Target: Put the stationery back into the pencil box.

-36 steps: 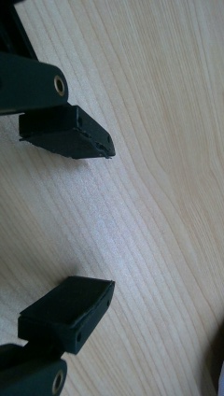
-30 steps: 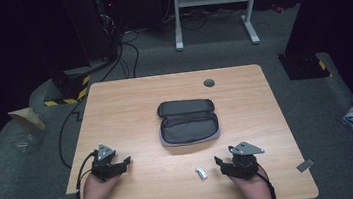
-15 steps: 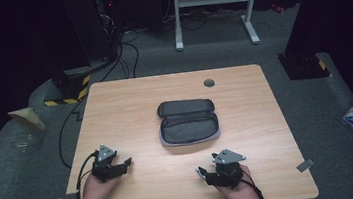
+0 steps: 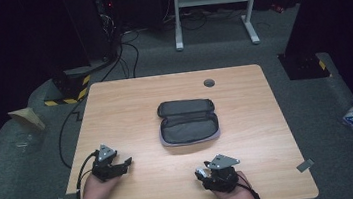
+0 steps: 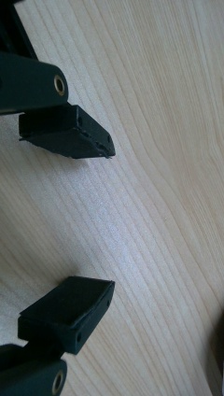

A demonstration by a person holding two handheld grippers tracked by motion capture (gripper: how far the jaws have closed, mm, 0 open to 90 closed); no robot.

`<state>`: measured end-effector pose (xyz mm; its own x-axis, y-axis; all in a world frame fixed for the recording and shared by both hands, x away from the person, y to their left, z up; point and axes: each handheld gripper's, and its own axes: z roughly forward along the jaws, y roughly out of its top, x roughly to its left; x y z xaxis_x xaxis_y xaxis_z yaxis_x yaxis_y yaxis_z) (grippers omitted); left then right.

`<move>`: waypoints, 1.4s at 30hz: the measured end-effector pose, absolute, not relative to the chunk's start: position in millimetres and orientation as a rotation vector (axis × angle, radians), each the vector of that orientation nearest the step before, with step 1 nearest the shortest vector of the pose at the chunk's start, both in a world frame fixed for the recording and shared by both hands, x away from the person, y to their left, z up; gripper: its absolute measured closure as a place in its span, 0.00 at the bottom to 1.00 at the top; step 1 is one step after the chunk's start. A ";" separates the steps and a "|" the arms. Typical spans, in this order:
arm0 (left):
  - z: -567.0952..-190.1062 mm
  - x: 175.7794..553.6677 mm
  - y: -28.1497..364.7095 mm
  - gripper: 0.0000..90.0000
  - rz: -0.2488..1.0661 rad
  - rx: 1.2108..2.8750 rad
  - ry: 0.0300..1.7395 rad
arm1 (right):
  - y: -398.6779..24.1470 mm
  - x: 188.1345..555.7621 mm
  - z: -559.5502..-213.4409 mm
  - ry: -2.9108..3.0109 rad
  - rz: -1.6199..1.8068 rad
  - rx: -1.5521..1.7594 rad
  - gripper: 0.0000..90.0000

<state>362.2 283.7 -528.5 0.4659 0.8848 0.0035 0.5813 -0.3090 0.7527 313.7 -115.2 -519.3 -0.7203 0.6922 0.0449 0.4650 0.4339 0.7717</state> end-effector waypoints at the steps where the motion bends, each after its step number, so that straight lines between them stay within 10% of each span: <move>1: -528.6 362.2 283.6 0.33 0.556 2.017 1.216 | -115.4 313.5 -519.0 2.414 1.165 0.996 0.54; 13: -528.6 362.2 283.6 0.33 0.556 2.017 1.216 | -113.2 311.8 -522.9 2.448 1.123 0.967 0.74; 42: -528.2 364.4 283.3 0.33 0.559 2.021 1.220 | -119.8 311.5 -518.1 2.410 1.131 0.988 0.80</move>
<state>364.4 283.3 -528.2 0.4631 0.8863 0.0072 0.5837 -0.3110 0.7500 311.5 -119.8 -518.1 -0.7181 0.6957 0.0185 0.4587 0.4531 0.7644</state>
